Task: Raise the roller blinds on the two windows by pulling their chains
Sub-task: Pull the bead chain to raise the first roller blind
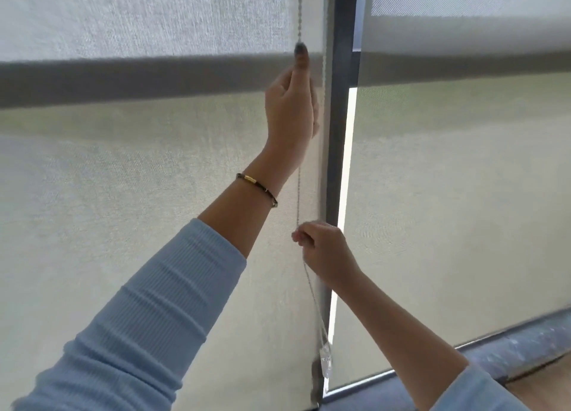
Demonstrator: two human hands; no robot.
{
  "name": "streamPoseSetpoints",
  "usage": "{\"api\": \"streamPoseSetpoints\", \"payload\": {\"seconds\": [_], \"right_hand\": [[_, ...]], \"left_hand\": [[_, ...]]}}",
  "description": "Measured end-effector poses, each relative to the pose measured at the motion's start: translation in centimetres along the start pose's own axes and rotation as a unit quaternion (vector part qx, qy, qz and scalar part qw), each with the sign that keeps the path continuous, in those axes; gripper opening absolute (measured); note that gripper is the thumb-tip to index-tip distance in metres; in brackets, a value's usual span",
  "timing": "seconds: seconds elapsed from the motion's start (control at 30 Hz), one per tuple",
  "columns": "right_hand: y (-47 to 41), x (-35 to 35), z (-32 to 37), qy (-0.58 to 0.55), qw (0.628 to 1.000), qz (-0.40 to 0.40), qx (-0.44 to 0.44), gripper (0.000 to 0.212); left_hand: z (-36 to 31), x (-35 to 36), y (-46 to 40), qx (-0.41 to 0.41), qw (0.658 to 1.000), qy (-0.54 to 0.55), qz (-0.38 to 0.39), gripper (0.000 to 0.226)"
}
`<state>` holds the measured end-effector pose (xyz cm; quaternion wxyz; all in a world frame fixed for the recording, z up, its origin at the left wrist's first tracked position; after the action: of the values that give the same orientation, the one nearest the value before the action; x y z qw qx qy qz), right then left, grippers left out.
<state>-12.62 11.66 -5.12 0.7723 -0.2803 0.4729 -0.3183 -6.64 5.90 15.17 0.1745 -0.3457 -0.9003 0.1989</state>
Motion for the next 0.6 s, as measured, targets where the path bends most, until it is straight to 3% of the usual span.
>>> {"api": "streamPoseSetpoints", "payload": {"seconds": [0.17,0.3,0.43,0.5,0.6], "right_hand": [[-1.1,2.6,2.3,-0.003,0.999,0.038,0.005,0.014],[-2.3,3.7,3.4,-0.071,0.99,0.096,0.08,0.015],[-4.3,2.8,5.5,-0.155,0.971,0.15,0.104,0.064],[-5.8,1.9,7.0,-0.175,0.972,0.122,0.098,0.071],[-8.2,0.5,9.0,-0.236,0.966,-0.015,0.102,0.059]], "left_hand": [[-1.2,-4.2,1.8,0.009,0.998,0.058,0.014,0.053],[-3.0,-7.6,3.7,0.016,0.997,0.077,0.025,0.054],[-4.7,-11.0,5.4,0.025,0.996,0.085,0.026,0.052],[-5.6,-12.1,6.3,0.029,0.996,0.083,0.034,0.052],[-6.6,-13.6,7.0,0.028,0.995,0.074,0.053,0.051]]}}
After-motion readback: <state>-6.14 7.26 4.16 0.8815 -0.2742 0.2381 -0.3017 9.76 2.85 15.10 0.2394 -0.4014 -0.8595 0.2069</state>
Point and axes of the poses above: each hand's wrist, its own y-axis away from the middle knuckle, its own x-axis out of the palm, z = x × y, the point moved 6 cm from there along -y, towards the middle knuckle, and after that the axes turned 10 degrees about -x, right-handed, at the moved point
